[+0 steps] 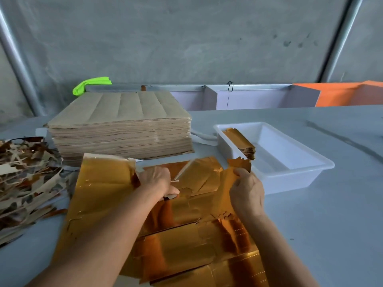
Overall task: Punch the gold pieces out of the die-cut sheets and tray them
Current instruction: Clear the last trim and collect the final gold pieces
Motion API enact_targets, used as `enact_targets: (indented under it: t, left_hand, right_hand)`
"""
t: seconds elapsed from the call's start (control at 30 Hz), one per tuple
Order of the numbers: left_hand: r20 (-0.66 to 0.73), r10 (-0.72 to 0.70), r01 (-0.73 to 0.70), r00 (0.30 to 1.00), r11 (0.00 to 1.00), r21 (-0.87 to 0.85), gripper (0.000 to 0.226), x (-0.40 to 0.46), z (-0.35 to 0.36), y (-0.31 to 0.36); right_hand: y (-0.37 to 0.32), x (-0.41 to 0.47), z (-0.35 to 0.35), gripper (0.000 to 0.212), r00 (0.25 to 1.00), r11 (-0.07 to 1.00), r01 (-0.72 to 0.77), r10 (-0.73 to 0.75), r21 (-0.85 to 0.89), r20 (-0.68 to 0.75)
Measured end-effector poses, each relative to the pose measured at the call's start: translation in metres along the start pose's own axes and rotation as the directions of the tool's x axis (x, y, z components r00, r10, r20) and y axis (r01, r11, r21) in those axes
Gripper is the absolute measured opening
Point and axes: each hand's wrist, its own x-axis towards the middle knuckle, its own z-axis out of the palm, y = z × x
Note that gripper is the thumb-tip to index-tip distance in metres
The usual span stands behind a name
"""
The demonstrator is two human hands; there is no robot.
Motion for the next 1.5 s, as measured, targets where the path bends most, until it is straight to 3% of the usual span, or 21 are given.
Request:
enact_targets:
  t: [0.13, 0.23, 0.3, 0.33, 0.4, 0.47, 0.6, 0.67, 0.7, 0.73, 0.83, 0.93, 1.0, 1.07, 1.17, 1.23, 1.3, 1.37, 1.43, 1.5]
  left_hand:
    - [-0.099, 0.041, -0.041, 0.994, 0.999, 0.007, 0.048, 0.006, 0.007, -0.002]
    - [-0.257, 0.135, -0.131, 0.957, 0.991, 0.032, 0.028, 0.005, 0.01, -0.002]
    - [-0.384, 0.168, -0.215, 0.908, 0.973, -0.082, 0.014, 0.004, 0.009, -0.005]
    - [-0.447, 0.148, -0.27, 0.882, 0.937, -0.224, 0.015, 0.003, 0.006, -0.007]
    - [-0.496, 0.027, -0.374, 0.868, 0.693, -0.617, 0.009, -0.002, -0.003, -0.015]
    - [-0.418, -0.057, -0.378, 0.907, 0.327, -0.866, 0.007, -0.01, -0.014, -0.023]
    - [-0.266, -0.058, -0.272, 0.962, -0.234, -0.933, 0.013, -0.028, -0.029, -0.033]
    - [-0.242, -0.019, -0.228, 0.97, -0.42, -0.878, 0.015, -0.035, -0.036, -0.035]
    - [-0.234, -0.002, -0.209, 0.972, -0.461, -0.863, 0.015, -0.039, -0.037, -0.036]
    - [-0.233, 0.01, -0.203, 0.972, -0.454, -0.868, 0.013, -0.043, -0.037, -0.035]
    - [-0.258, 0.05, -0.232, 0.965, -0.299, -0.926, 0.006, -0.053, -0.032, -0.034]
    - [-0.295, 0.126, -0.267, 0.947, -0.199, -0.943, 0.012, -0.061, -0.03, -0.036]
    - [-0.281, 0.153, -0.273, 0.948, -0.068, -0.96, 0.025, -0.061, -0.031, -0.042]
    - [-0.249, 0.119, -0.263, 0.961, 0.122, -0.957, 0.022, -0.056, -0.032, -0.052]
    - [-0.31, -0.021, -0.267, 0.951, 0.452, -0.851, 0.008, -0.047, -0.033, -0.067]
    - [-0.39, -0.142, -0.249, 0.91, 0.564, -0.787, 0.009, -0.041, -0.038, -0.075]
    - [-0.445, -0.19, -0.234, 0.875, 0.638, -0.733, 0.009, -0.04, -0.043, -0.083]
    - [-0.448, -0.052, -0.248, 0.892, 0.772, -0.584, 0.012, -0.043, -0.042, -0.084]
    - [-0.439, 0.029, -0.259, 0.898, 0.842, -0.474, 0.015, -0.05, -0.034, -0.085]
    - [-0.454, -0.081, -0.189, 0.887, 0.834, -0.518, 0.018, -0.054, -0.035, -0.094]
  right_hand:
    - [0.004, -0.002, 0.005, 0.038, 1.0, 0.999, -0.028, 0.028, 0.045, 0.012]
    - [0.006, -0.001, 0.008, 0.042, 0.994, 0.991, -0.098, 0.093, 0.094, 0.049]
    - [0.007, 0.001, 0.007, 0.042, 0.986, 0.978, -0.157, 0.147, 0.137, 0.082]
    - [0.007, 0.002, 0.006, 0.041, 0.981, 0.971, -0.18, 0.165, 0.158, 0.105]
    - [0.007, 0.004, 0.005, 0.039, 0.973, 0.962, -0.201, 0.173, 0.186, 0.156]
    - [0.003, 0.005, 0.004, 0.036, 0.965, 0.957, -0.205, 0.163, 0.206, 0.204]
    - [-0.014, 0.002, 0.004, 0.025, 0.905, 0.873, -0.343, 0.209, 0.347, 0.371]
    - [-0.027, -0.005, 0.004, 0.024, 0.845, 0.797, -0.453, 0.241, 0.399, 0.478]
    - [-0.033, -0.008, 0.005, 0.031, 0.816, 0.756, -0.502, 0.252, 0.42, 0.521]
    - [-0.038, -0.01, 0.005, 0.041, 0.792, 0.706, -0.543, 0.251, 0.454, 0.556]
    - [-0.053, -0.009, 0.008, 0.061, 0.757, 0.572, -0.613, 0.228, 0.545, 0.612]
    - [-0.064, -0.009, 0.007, 0.042, 0.741, 0.498, -0.657, 0.291, 0.566, 0.605]
    - [-0.064, -0.008, 0.007, 0.03, 0.776, 0.479, -0.62, 0.258, 0.621, 0.576]
    - [-0.058, -0.005, 0.006, 0.015, 0.856, 0.582, -0.499, 0.215, 0.642, 0.47]
    - [-0.043, 0.003, -0.006, 0.008, 0.982, 0.881, -0.157, 0.089, 0.447, 0.169]
    - [-0.031, 0.008, -0.019, 0.009, 0.998, 0.953, -0.025, 0.004, 0.302, 0.069]
    - [-0.019, 0.011, -0.031, 0.008, 0.999, 0.973, 0.015, -0.021, 0.23, 0.025]
    - [-0.01, 0.009, -0.039, 0.012, 1.0, 0.98, 0.017, -0.012, 0.197, -0.024]
    - [-0.002, 0.005, -0.045, 0.018, 0.996, 0.983, -0.022, 0.037, 0.181, -0.077]
    - [0.009, 0.003, -0.054, 0.014, 0.988, 0.975, -0.108, 0.127, 0.192, -0.085]
